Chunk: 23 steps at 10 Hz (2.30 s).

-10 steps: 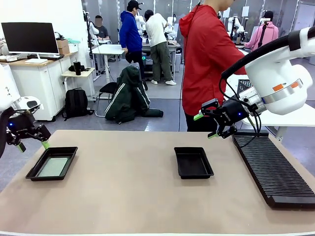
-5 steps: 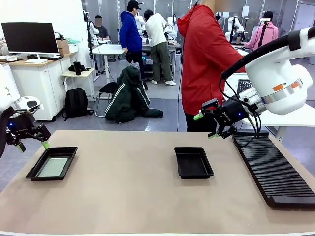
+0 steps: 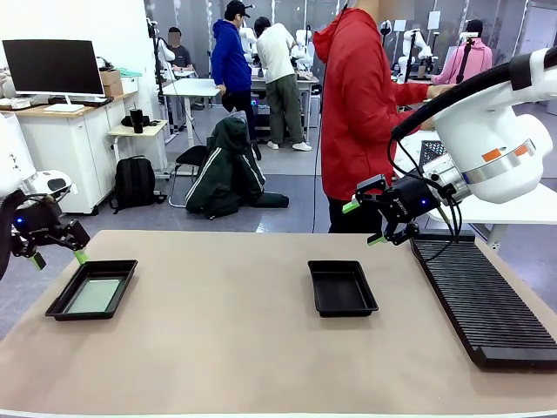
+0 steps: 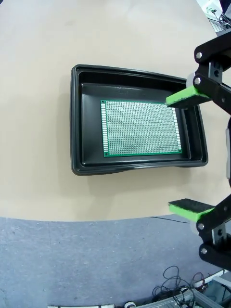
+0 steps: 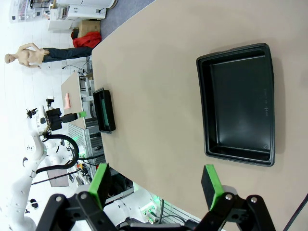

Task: Inspect and transfer BCBs to ESD trays.
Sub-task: Pick up the Blank PCB from the PCB Rack and place it in the right ESD tray.

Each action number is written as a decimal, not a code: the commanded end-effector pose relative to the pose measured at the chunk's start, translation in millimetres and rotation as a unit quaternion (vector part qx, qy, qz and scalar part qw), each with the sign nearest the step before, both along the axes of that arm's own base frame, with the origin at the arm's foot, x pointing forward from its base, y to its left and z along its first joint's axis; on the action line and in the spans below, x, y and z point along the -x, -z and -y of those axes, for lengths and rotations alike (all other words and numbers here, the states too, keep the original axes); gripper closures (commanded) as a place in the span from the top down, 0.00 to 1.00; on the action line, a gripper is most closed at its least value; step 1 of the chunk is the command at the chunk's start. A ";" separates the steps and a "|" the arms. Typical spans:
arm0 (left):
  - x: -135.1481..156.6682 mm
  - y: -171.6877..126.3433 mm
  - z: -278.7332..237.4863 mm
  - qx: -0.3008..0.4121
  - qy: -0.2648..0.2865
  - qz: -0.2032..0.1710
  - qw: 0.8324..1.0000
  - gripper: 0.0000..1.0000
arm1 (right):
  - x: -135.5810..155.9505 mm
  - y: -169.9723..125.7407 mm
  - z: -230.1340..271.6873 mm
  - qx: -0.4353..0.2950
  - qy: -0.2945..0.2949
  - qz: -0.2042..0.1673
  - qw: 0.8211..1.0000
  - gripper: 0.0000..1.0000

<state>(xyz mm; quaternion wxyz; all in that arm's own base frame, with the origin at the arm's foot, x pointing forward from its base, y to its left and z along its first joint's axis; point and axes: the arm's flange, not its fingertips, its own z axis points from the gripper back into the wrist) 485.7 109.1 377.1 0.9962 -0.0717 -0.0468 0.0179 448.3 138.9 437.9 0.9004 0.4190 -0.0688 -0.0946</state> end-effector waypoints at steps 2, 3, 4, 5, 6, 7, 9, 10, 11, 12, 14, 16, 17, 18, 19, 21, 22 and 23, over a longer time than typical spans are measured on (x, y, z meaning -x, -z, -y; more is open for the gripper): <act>-0.3 2.4 -1.6 0.001 0.000 0.003 1.000 1.00 | -0.2 -0.8 0.0 0.001 0.000 -0.001 1.000 1.00; -0.3 2.4 -1.6 0.001 0.000 0.003 1.000 1.00 | -0.2 -0.8 0.0 0.001 0.000 -0.001 1.000 1.00; -0.3 2.4 -1.6 0.001 0.000 0.003 1.000 1.00 | -0.2 -0.8 0.0 0.001 0.000 -0.001 1.000 1.00; -0.3 2.4 -1.6 0.001 0.000 0.003 1.000 1.00 | -0.2 -0.8 0.0 0.001 0.000 -0.001 1.000 1.00; -0.3 2.4 -1.6 0.001 0.000 0.003 1.000 1.00 | -0.2 -0.8 0.0 0.001 0.000 -0.001 1.000 1.00; -0.3 2.4 -1.6 0.001 0.000 0.003 1.000 1.00 | -0.2 -0.8 0.0 0.001 0.000 -0.001 1.000 1.00; -0.3 2.4 -1.6 0.001 0.000 0.003 1.000 1.00 | -0.2 -0.8 0.0 0.001 0.000 -0.001 1.000 1.00; -0.3 2.4 -1.6 0.001 0.000 0.003 1.000 1.00 | -0.2 -0.8 0.0 0.001 0.000 -0.001 1.000 1.00; -0.3 2.4 -1.6 0.001 0.000 0.003 1.000 1.00 | -0.2 -0.8 0.0 0.001 0.000 -0.001 1.000 1.00; -0.3 2.4 -1.6 0.001 0.000 0.003 1.000 1.00 | -0.2 -0.8 0.0 0.001 0.000 -0.001 1.000 1.00; -0.3 2.4 -1.6 0.001 0.000 0.003 1.000 1.00 | -0.2 -0.8 0.0 0.001 0.000 -0.001 1.000 1.00; -0.3 2.4 -1.6 0.001 0.000 0.003 1.000 1.00 | -0.2 -0.8 0.0 0.001 0.000 -0.001 1.000 1.00; -0.3 2.4 -1.6 0.001 0.000 0.003 1.000 1.00 | -0.2 -0.8 0.0 0.001 0.000 -0.001 1.000 1.00; -0.3 2.4 -1.6 0.001 0.000 0.003 1.000 1.00 | -0.2 -0.8 0.0 0.001 0.000 -0.001 1.000 1.00; -0.3 2.4 -1.6 0.001 0.000 0.003 1.000 1.00 | -0.2 -0.8 0.0 0.001 0.000 -0.001 1.000 1.00; -0.3 2.4 -1.6 0.001 0.000 0.003 1.000 1.00 | -0.2 -0.8 0.0 0.001 0.000 -0.001 1.000 1.00; -0.3 2.4 -1.6 0.001 0.000 0.003 1.000 1.00 | -0.2 -0.8 0.0 0.001 0.000 -0.001 1.000 1.00; -0.3 2.4 -1.6 0.001 0.000 0.003 1.000 1.00 | -0.2 -0.8 0.0 0.001 0.000 -0.001 1.000 1.00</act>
